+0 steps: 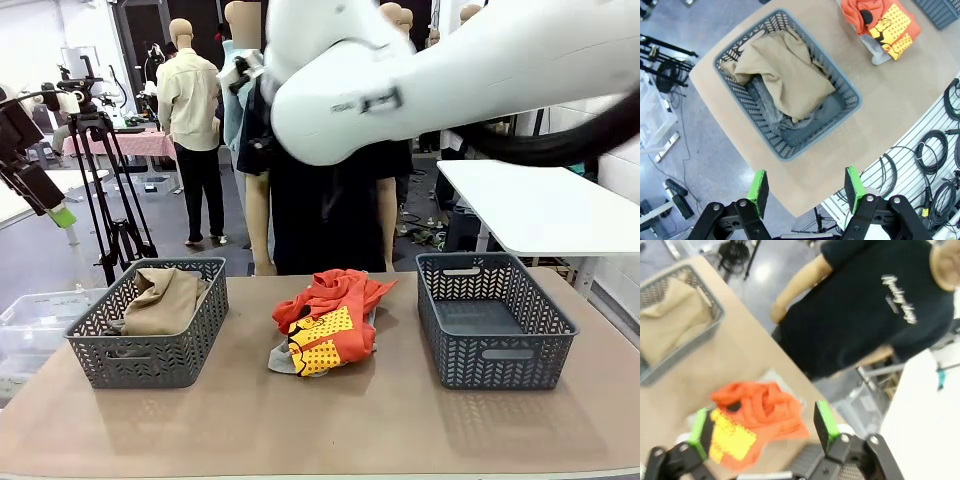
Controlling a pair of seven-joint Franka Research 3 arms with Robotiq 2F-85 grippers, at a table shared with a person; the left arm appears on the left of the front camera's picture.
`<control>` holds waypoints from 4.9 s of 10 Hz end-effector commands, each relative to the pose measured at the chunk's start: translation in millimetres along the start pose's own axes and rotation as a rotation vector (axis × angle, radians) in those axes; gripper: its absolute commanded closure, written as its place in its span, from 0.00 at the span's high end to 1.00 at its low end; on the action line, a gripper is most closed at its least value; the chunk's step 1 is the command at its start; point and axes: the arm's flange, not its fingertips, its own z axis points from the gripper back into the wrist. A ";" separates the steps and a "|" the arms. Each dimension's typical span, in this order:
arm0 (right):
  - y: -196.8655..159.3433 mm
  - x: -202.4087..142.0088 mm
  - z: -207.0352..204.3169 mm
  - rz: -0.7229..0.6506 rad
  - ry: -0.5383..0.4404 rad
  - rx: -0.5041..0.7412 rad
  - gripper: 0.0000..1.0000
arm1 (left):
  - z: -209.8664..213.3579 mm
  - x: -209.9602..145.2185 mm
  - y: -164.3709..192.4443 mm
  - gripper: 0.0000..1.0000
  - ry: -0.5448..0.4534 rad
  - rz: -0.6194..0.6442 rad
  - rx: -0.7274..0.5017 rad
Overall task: Sort the tops and bottoms.
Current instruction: Lift clothes from the center of the table with your left hand.
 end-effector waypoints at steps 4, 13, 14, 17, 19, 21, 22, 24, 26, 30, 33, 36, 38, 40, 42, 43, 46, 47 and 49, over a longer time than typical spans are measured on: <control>-27.4 -128.6 81.8 -0.209 0.105 -0.028 1.00 | 1.4 1.2 0.6 0.80 0.005 0.006 0.006; -29.5 -215.6 16.1 -0.485 -0.069 -0.001 1.00 | -57.4 36.0 -48.9 0.80 0.023 -0.192 -0.098; -30.7 -211.8 14.9 -0.479 -0.055 -0.006 1.00 | -64.1 41.5 -50.9 0.80 -0.015 -0.190 -0.098; -28.7 -200.8 16.1 -0.469 -0.021 -0.049 1.00 | -90.9 44.7 -57.0 0.80 -0.105 -0.167 -0.150; -26.7 -191.7 17.0 -0.448 -0.011 -0.076 1.00 | -98.4 37.3 -55.2 0.80 -0.149 -0.148 -0.183; -32.1 -204.2 20.7 -0.439 -0.034 -0.038 1.00 | -94.1 45.8 -56.2 0.80 -0.097 -0.130 -0.147; -32.1 -204.2 20.7 -0.439 -0.034 -0.038 1.00 | -94.1 45.8 -56.2 0.80 -0.097 -0.130 -0.147; -32.1 -204.2 20.7 -0.439 -0.034 -0.038 1.00 | -94.1 45.8 -56.2 0.80 -0.097 -0.130 -0.147; -32.1 -204.2 20.7 -0.439 -0.034 -0.038 1.00 | -124.5 56.7 -67.5 0.80 -0.093 -0.173 -0.213; -32.1 -204.2 20.7 -0.439 -0.034 -0.038 1.00 | -223.9 135.3 -116.2 0.80 -0.036 -0.290 -0.265; -32.1 -204.2 20.7 -0.439 -0.034 -0.038 1.00 | -264.8 194.0 -136.2 0.80 -0.026 -0.346 -0.212; -32.1 -204.2 20.7 -0.439 -0.034 -0.038 1.00 | -290.9 220.0 -153.8 0.80 -0.058 -0.381 -0.233; -32.1 -204.2 20.7 -0.439 -0.034 -0.038 1.00 | -312.5 227.5 -160.6 0.80 -0.014 -0.407 -0.244; -32.1 -204.2 20.7 -0.439 -0.034 -0.038 1.00 | -334.1 236.0 -163.6 0.80 0.007 -0.399 -0.216; -32.1 -204.2 20.7 -0.439 -0.034 -0.038 1.00 | -349.8 240.4 -170.7 0.80 0.001 -0.389 -0.235; -32.1 -204.2 20.7 -0.439 -0.034 -0.038 1.00 | -357.6 243.1 -172.5 0.80 0.004 -0.385 -0.247; -32.1 -204.2 20.7 -0.439 -0.034 -0.038 1.00 | -377.2 247.2 -173.4 0.80 0.030 -0.373 -0.270; -32.1 -204.2 20.7 -0.439 -0.034 -0.038 1.00 | -382.4 248.1 -173.7 0.80 0.044 -0.345 -0.273; -32.1 -204.2 20.7 -0.439 -0.034 -0.038 1.00 | -388.1 248.4 -172.3 0.64 0.070 -0.344 -0.278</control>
